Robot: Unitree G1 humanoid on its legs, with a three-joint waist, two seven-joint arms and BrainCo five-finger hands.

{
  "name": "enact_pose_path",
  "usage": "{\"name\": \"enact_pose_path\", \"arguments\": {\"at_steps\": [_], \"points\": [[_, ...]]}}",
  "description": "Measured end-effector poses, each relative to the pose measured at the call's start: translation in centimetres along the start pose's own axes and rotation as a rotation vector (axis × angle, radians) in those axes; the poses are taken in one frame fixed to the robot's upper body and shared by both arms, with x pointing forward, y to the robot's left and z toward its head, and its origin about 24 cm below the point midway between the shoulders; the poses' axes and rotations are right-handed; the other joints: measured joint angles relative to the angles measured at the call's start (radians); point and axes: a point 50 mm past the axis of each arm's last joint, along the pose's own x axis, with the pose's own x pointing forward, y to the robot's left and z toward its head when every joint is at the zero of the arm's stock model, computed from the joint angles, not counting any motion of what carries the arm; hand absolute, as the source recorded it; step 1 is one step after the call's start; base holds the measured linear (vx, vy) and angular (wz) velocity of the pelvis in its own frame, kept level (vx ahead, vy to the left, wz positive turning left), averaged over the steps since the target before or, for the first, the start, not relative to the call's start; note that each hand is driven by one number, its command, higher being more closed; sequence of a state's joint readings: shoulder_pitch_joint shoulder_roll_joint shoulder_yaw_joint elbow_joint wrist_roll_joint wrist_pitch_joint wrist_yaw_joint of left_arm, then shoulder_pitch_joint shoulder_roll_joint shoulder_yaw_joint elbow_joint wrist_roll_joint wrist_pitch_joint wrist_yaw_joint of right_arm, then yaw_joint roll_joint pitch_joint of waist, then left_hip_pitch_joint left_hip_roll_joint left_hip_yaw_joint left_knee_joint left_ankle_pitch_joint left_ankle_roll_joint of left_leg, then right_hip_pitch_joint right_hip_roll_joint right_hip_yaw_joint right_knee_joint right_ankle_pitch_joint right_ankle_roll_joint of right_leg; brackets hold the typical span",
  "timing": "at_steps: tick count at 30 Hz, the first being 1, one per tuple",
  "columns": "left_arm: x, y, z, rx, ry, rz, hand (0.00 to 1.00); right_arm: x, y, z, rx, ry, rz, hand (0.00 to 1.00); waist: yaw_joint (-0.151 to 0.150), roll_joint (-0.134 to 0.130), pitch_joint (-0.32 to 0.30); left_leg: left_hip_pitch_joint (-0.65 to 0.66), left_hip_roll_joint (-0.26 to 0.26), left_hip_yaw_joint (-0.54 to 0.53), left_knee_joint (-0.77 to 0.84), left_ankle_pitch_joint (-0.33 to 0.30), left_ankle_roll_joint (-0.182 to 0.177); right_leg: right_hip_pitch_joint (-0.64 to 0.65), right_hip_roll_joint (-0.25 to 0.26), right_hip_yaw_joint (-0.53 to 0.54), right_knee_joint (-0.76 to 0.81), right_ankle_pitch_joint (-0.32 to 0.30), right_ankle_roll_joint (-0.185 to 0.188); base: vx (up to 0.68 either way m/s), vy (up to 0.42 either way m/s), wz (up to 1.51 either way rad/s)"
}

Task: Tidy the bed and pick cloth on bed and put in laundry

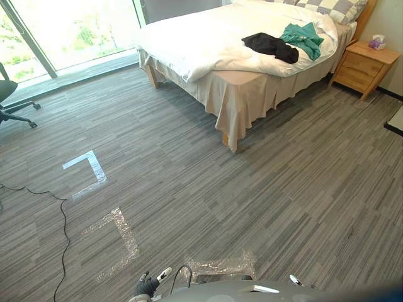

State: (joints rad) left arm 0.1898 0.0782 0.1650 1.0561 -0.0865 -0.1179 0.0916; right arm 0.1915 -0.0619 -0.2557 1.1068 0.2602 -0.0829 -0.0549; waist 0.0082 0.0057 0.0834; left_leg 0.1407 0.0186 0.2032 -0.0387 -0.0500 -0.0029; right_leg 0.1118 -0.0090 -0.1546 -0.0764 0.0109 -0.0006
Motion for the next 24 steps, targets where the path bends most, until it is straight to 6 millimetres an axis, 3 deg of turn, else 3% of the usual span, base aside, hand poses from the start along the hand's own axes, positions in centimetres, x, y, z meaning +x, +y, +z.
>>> {"name": "enact_pose_path", "arguments": {"at_steps": [7, 10, 15, 24], "points": [[0.4, -0.5, 1.1, 0.046, -0.02, -0.015, 0.0, 0.3, 1.0, 1.4, 0.002, -0.034, 0.022, 0.0, 0.0, 0.002, 0.02, 0.032, 0.0, 0.008, -0.027, -0.009, -0.014, 0.03, 0.003, -0.009, -0.017, -0.007, 0.024, 0.07, -0.005, -0.01], [0.5, -0.5, 1.3, 0.045, -0.024, -0.016, 0.0, 0.4, 1.2, 1.8, 0.001, -0.043, 0.028, 0.0, 0.0, 0.002, 0.032, 0.047, 0.003, 0.011, -0.028, -0.014, -0.023, 0.037, 0.005, -0.006, -0.017, -0.008, 0.054, -0.01, -0.001, -0.04], [0.5, -0.5, 1.3, 0.056, -0.018, -0.016, 0.0, 0.6, 1.9, 2.6, -0.008, -0.063, 0.046, 0.0, 0.001, -0.001, 0.035, 0.054, 0.003, 0.039, -0.028, -0.024, -0.037, 0.033, 0.005, 0.007, -0.018, -0.006, 0.055, -0.03, -0.019, -0.14], [0.8, -0.8, 2.2, 0.124, -0.029, -0.029, 0.0, 0.6, 2.1, 3.0, -0.033, -0.075, 0.05, 0.0, 0.001, -0.002, 0.043, 0.024, 0.005, 0.063, -0.027, -0.024, -0.023, -0.005, 0.008, 0.032, -0.025, 0.003, 0.037, -0.05, -0.038, -0.09]]}}
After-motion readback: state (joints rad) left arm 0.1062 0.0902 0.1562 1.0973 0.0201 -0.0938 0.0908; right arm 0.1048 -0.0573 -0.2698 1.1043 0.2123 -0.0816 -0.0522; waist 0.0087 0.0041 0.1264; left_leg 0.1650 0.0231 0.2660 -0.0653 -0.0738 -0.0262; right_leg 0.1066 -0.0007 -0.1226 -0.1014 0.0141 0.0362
